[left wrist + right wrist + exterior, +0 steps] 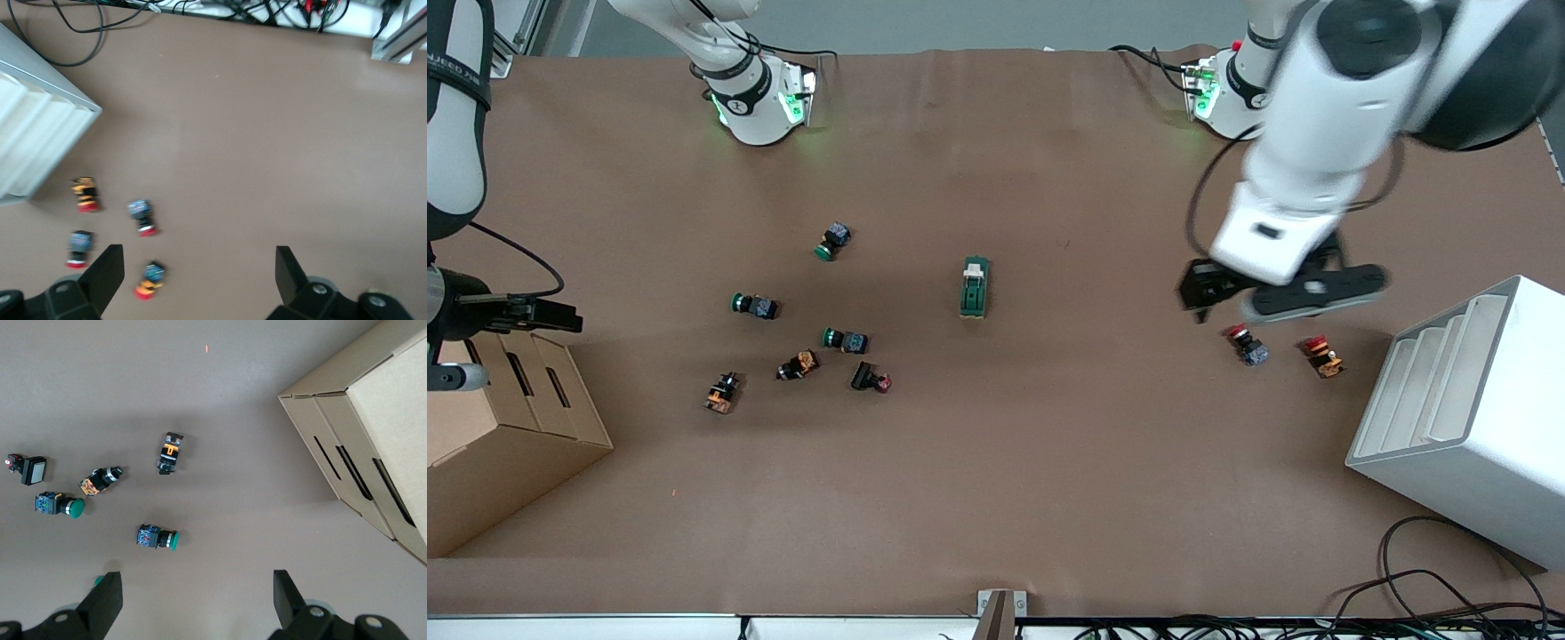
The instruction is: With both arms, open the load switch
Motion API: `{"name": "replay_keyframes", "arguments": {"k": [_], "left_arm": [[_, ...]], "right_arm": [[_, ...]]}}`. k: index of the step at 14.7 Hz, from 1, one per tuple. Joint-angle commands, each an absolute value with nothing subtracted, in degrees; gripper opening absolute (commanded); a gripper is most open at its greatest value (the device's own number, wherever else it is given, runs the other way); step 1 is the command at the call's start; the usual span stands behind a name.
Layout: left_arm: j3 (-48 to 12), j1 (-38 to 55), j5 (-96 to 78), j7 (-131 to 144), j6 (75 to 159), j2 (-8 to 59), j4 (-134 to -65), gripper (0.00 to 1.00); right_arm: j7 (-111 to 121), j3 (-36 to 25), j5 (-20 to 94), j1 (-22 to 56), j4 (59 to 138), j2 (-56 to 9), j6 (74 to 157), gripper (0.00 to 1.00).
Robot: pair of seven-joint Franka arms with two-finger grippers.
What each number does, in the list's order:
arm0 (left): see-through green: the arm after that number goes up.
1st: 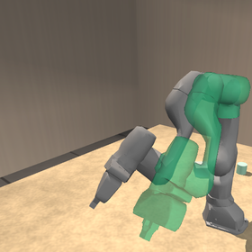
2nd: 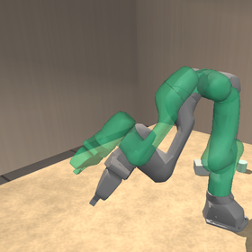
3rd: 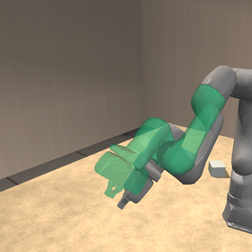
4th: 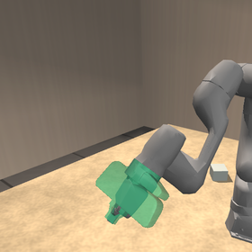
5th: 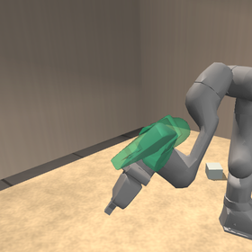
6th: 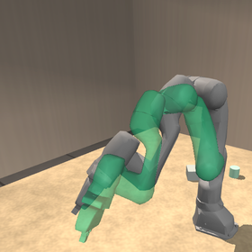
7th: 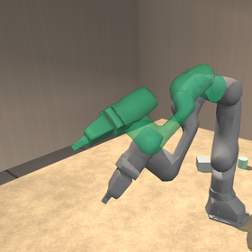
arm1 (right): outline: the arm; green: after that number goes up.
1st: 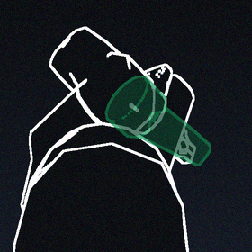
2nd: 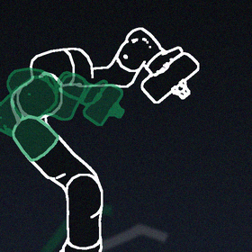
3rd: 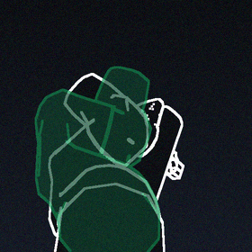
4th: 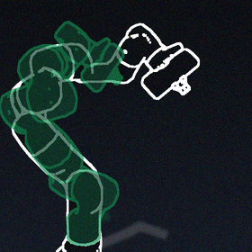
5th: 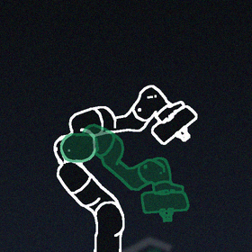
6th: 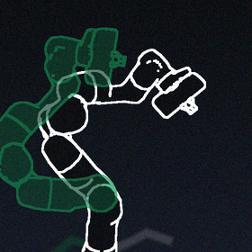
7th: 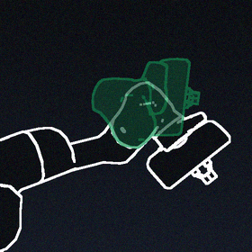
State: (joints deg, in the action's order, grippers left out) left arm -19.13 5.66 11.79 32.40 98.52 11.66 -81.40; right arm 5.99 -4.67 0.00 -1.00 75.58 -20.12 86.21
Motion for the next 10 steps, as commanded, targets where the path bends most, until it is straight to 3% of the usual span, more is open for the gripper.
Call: {"name": "replay_keyframes", "arguments": {"k": [1, 5, 10], "left_arm": [[-16.5, 2.4, 6.6, 22.6, 94.2, 6.8, -83.3, 1.0], [-9.9, 1.9, 0.9, 14.5, 88.9, 1.7, -86.5, 1.0], [-3.7, 1.9, -1.2, 6.9, 88.9, -4.3, -93.0, 1.0]], "right_arm": [[6.2, -3.9, -0.5, -1.6, 74.5, -18.7, 83.8, 1.0], [6.4, -3.5, -0.1, -1.5, 75.7, -15.1, 81.4, 1.0], [6.2, -3.5, -0.1, -1.3, 85.6, -6.1, 82.4, 1.0]]}}
